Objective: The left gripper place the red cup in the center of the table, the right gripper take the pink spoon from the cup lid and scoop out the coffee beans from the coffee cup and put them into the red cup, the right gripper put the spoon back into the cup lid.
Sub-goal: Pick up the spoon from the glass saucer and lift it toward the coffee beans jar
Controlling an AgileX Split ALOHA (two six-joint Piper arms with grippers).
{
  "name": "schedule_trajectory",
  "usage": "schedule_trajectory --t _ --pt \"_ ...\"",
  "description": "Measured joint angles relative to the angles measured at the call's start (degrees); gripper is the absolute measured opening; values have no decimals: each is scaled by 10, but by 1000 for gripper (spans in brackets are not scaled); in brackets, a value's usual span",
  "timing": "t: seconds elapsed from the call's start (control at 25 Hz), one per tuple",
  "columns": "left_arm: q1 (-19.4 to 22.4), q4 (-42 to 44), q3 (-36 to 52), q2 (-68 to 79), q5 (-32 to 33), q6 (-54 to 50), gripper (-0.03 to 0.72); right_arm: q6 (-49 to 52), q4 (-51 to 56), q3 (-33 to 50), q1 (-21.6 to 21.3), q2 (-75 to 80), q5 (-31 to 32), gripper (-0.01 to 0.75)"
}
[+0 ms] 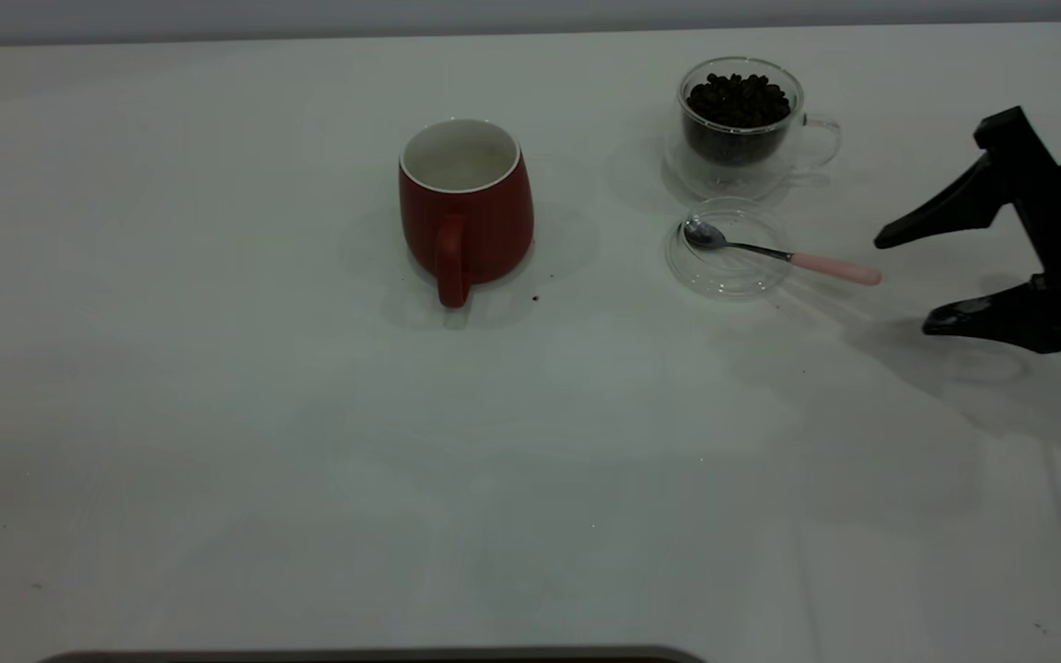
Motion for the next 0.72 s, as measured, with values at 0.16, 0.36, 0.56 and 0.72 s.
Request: schedule_trajectory --t 0.16,0.36,0.56,0.72 --pt "0 0 0 0 0 0 586 -12 0 -30 0 40 31 659" --pt "0 0 0 0 0 0 586 -17 1 -59 0 77 59 656" --pt "0 0 0 0 0 -2 586 -21 0 -88 6 97 75 655" --pt "0 0 0 0 0 -2 586 -20 0 -106 12 104 79 651"
